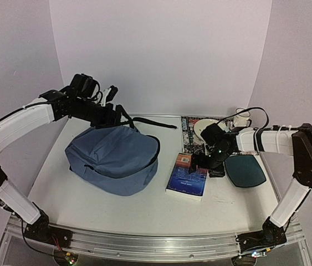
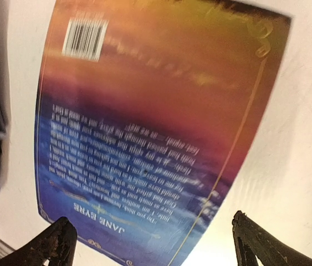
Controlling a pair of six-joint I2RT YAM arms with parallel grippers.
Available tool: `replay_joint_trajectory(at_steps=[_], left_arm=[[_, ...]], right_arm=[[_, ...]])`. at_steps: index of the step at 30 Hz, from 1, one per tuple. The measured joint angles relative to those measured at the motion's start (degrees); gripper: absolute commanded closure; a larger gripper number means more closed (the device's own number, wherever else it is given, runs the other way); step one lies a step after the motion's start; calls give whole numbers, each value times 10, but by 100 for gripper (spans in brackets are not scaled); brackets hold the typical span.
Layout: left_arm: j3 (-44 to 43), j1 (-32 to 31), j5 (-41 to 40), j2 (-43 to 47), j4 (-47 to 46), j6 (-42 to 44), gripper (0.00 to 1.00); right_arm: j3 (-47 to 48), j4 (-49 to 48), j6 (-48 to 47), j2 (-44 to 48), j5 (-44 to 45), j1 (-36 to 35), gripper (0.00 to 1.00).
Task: Pack the student bag
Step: Move the book to the center of the board.
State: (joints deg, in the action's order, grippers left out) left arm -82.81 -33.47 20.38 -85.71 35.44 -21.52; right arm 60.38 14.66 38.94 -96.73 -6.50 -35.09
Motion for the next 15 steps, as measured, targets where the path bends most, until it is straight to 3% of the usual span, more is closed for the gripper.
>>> replay_joint_trajectory(at_steps=[15], left_arm=[[-111, -174, -11, -200, -42, -10, 21]], right_arm=[[-77, -148, 71, -17, -21, 54, 32]])
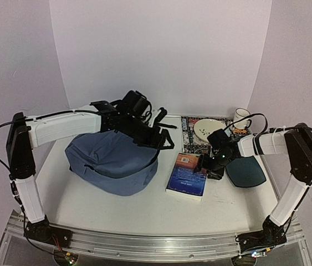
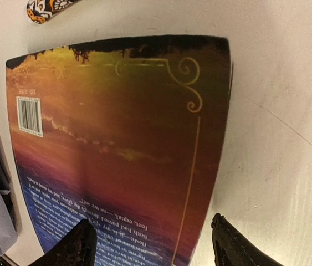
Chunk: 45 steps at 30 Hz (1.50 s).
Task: Pack the student bag
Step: Move the book to the center of the board.
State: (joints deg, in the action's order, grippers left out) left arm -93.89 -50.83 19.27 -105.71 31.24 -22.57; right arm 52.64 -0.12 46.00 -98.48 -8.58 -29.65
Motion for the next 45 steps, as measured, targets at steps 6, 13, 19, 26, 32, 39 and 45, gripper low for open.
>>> replay_joint_trajectory(at_steps=[6, 13, 19, 26, 32, 39, 45], left_arm=[[-44, -12, -3, -86, -3, -2, 23], [-71, -12, -17, -150, -3, -6, 23], [-69, -12, -41, -176, -3, -7, 24], [-24, -9, -70, -177, -9, -18, 25], [35, 12, -73, -163, -26, -24, 26], [125, 62, -85, -106, -34, -26, 26], [136, 68, -89, -74, -8, -31, 28]], right_arm=[[0, -19, -7, -15, -19, 1, 36], [16, -30, -33, -37, -61, 1, 48], [55, -28, -61, -71, -87, -18, 54], [75, -1, -81, -78, -85, -67, 56], [80, 20, -84, -77, -83, -97, 56], [79, 29, -79, -73, -83, -119, 46], [60, 26, -39, -52, -67, -121, 39]])
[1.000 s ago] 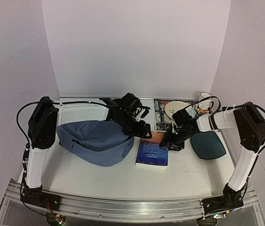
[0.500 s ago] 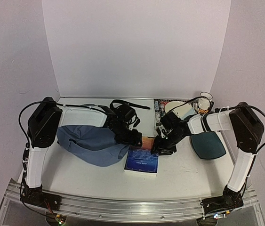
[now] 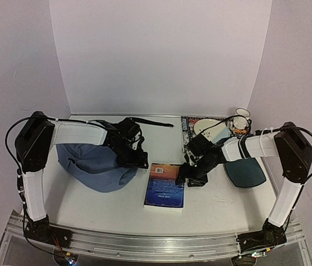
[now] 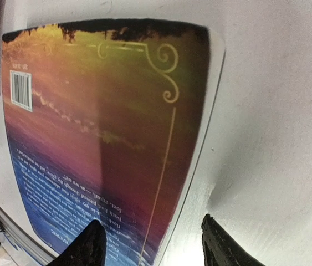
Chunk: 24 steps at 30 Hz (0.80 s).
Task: Pack the student bag
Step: Move the book to the center of the board, then grab the book from the center of the board.
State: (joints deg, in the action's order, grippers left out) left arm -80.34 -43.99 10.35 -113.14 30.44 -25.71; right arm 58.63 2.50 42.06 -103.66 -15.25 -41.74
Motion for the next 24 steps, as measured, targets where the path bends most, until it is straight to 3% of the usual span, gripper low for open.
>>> replay_joint_trajectory(at_steps=[8, 14, 24], left_arm=[[-2, -51, 34, 16, 5, -14, 33], [-10, -50, 57, -14, 5, -13, 37], [-14, -49, 111, -60, -8, -17, 52]], right_arm=[[-29, -48, 48, 8, -3, 0, 40], [-33, -80, 68, 8, -12, 0, 40], [-45, -131, 102, -4, -38, 1, 46]])
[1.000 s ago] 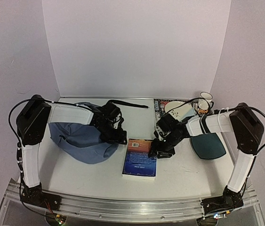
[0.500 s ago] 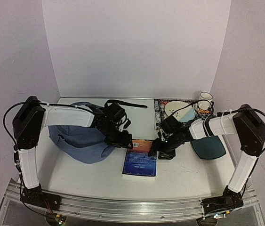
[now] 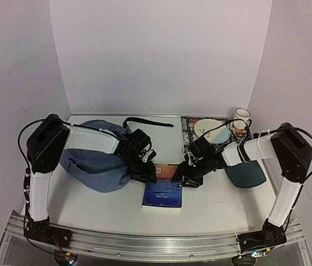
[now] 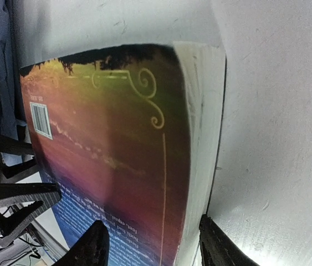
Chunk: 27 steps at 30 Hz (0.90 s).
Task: Pack the student bag
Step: Grab the book from the center of the board.
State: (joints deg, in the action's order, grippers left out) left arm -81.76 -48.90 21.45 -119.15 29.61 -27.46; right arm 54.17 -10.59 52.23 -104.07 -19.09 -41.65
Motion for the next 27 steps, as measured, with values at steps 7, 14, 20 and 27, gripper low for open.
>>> replay_joint_trajectory(at_steps=[7, 14, 20, 27], left_arm=[[0, 7, 10, -1, -1, -19, 58], [0, 9, 9, -1, -1, -40, 60], [0, 9, 9, -1, -2, -47, 60], [0, 10, 3, 0, -2, -56, 60]], right_arm=[[-1, -3, 27, 0, -12, 6, 51], [-1, -1, 40, 14, -15, 6, 55], [-1, 2, 45, 23, -17, 6, 61], [-2, 3, 44, 25, -17, 8, 96]])
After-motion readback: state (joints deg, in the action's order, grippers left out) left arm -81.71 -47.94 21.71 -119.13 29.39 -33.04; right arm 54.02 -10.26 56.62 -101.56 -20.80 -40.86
